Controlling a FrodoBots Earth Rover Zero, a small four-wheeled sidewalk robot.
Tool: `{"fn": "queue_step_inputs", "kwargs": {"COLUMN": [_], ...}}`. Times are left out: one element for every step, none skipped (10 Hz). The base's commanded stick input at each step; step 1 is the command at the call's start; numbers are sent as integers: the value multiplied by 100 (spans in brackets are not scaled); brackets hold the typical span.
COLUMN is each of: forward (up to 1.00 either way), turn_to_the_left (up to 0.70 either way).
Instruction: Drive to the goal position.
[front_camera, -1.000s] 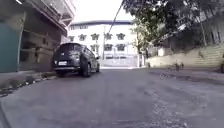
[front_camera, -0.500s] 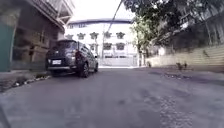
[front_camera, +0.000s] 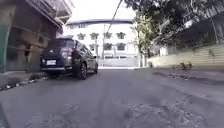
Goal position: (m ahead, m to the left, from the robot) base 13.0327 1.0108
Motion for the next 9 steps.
{"fn": "queue_step_inputs", "kwargs": {"forward": [91,94,94,94,94,93,93,93,93], "turn_to_the_left": [-1,-1,-1,-1,-1,-1,-1,-1,-1]}}
